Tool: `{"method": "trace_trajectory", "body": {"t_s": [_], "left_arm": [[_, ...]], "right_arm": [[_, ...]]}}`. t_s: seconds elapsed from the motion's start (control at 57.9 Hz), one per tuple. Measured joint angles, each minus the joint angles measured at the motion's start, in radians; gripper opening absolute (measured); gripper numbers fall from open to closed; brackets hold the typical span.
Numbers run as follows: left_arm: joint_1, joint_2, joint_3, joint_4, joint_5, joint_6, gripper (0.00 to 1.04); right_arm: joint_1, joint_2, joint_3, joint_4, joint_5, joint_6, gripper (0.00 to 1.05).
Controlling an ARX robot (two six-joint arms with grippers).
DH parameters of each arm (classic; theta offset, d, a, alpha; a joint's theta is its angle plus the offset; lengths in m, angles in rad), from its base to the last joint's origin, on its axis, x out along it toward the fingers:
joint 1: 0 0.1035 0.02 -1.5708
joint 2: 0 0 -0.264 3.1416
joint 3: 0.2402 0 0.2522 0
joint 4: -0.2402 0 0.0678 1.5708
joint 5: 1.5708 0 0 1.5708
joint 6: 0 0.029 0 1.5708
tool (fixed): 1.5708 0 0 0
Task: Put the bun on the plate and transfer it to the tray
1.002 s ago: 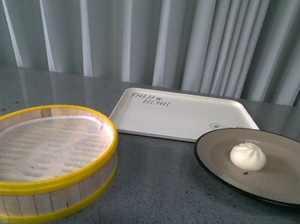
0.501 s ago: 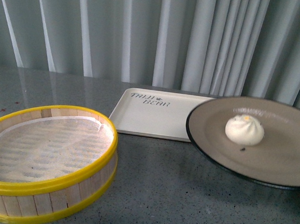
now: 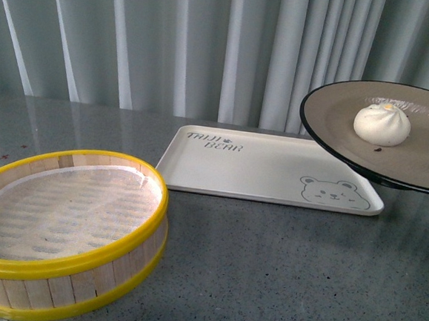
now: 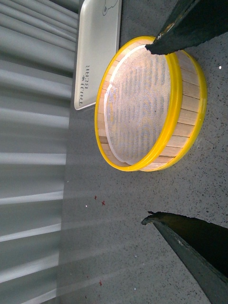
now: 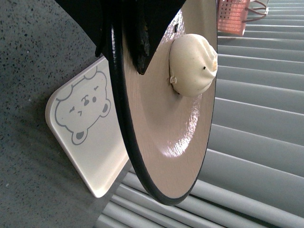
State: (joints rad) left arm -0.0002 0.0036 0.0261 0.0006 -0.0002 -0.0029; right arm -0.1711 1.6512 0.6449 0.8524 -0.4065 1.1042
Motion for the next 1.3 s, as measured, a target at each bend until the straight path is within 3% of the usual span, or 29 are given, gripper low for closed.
{"method": "trace_trajectory", "body": {"t_s": [0.657, 1.296], "left_arm": [[0.0, 0.0, 0.0, 0.0, 0.0, 0.0, 0.98], [0.0, 0.0, 0.0, 0.0, 0.0, 0.0, 0.98]], "right_arm": [[0.069, 0.424, 0.571, -0.304, 0.038, -0.03, 0.03], [0.129, 0.635, 0.894, -0.437, 0.037, -0.052, 0.03]]}}
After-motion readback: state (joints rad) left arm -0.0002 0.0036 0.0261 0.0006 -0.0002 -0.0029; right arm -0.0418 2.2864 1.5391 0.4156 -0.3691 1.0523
